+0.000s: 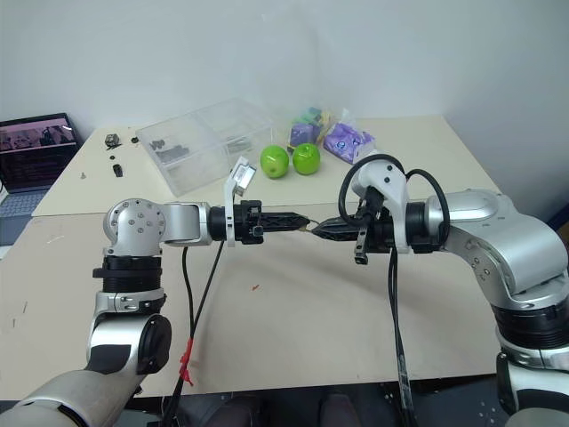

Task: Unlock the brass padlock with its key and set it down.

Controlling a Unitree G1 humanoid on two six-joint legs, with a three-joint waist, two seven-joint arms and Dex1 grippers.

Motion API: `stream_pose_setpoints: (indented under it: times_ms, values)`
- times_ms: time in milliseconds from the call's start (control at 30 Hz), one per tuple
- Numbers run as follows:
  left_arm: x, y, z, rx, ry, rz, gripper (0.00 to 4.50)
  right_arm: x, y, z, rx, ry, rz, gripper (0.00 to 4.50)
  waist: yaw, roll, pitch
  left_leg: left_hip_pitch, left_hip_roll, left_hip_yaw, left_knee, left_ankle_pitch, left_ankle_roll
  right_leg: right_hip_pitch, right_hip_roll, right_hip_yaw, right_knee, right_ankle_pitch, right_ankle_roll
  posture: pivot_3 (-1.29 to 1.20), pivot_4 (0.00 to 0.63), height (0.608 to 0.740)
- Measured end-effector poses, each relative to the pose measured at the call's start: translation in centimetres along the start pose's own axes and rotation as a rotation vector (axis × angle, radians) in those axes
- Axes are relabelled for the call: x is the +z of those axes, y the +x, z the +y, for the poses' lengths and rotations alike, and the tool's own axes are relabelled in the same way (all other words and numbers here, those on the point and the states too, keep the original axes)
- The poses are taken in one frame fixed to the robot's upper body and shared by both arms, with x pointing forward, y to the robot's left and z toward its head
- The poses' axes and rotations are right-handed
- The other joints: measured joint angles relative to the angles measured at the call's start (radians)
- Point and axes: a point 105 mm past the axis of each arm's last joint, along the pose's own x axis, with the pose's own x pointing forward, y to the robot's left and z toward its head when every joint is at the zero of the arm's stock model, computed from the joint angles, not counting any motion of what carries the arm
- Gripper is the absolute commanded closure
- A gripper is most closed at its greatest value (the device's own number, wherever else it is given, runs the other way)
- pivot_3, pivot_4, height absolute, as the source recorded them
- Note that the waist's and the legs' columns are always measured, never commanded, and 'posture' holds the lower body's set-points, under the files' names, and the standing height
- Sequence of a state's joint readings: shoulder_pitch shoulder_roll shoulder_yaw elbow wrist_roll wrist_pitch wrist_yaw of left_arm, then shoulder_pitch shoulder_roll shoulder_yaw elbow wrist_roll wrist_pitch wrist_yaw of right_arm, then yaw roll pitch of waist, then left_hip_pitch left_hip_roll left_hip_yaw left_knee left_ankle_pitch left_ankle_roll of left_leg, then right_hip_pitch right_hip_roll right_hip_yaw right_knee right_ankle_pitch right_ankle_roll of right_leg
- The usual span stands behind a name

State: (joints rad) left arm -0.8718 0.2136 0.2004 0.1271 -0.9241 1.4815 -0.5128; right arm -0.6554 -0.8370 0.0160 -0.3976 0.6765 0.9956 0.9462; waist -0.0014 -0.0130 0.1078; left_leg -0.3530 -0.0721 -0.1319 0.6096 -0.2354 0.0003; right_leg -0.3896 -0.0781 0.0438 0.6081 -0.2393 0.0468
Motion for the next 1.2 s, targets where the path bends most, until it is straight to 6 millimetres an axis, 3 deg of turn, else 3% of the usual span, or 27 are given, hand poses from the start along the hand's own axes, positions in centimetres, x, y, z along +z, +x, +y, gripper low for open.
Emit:
stream_pose_setpoints:
  times_ms: [400, 800, 833, 1000, 1200]
  values:
    - [0.5, -0.1, -0.4, -0.005, 0.013, -0.01, 4.43, -0.3, -0.8, -1.4, -0.058, 0.062, -0.032, 4.48, 0.002, 0.0, 0.0, 0.0, 0.0, 0.0, 0.0, 0.0, 0.0, 0.0, 0.0, 0.0, 0.0, 0.0, 0.0, 0.0, 0.15, 0.74]
    - [0.6, -0.1, -0.6, -0.014, 0.016, -0.012, 4.43, -1.0, -1.7, -1.4, 0.003, 0.216, -0.111, 4.48, 0.002, 0.0, 0.0, 0.0, 0.0, 0.0, 0.0, 0.0, 0.0, 0.0, 0.0, 0.0, 0.0, 0.0, 0.0, 0.0, 0.15, 0.74]
    - [0.6, -0.1, -0.6, -0.015, 0.016, -0.012, 4.43, -1.1, -1.6, -1.4, 0.007, 0.219, -0.113, 3.93, 0.001, 0.0, 0.0, 0.0, 0.0, 0.0, 0.0, 0.0, 0.0, 0.0, 0.0, 0.0, 0.0, 0.0, 0.0, 0.0, 0.15, 0.74]
    - [0.8, -0.1, -0.8, -0.018, 0.027, -0.012, 4.43, -1.4, -1.5, -1.2, 0.017, 0.239, -0.119, 2.43, 0.002, 0.0, 0.0, 0.0, 0.0, 0.0, 0.0, 0.0, 0.0, 0.0, 0.0, 0.0, 0.0, 0.0, 0.0, 0.0, 0.15, 0.74]
    - [0.9, 0.0, -0.9, -0.021, 0.03, -0.011, 4.43, -1.6, -1.4, -1.1, 0.019, 0.249, -0.118, 2.43, 0.002, 0.0, 0.0, 0.0, 0.0, 0.0, 0.0, 0.0, 0.0, 0.0, 0.0, 0.0, 0.0, 0.0, 0.0, 0.0, 0.15, 0.74]
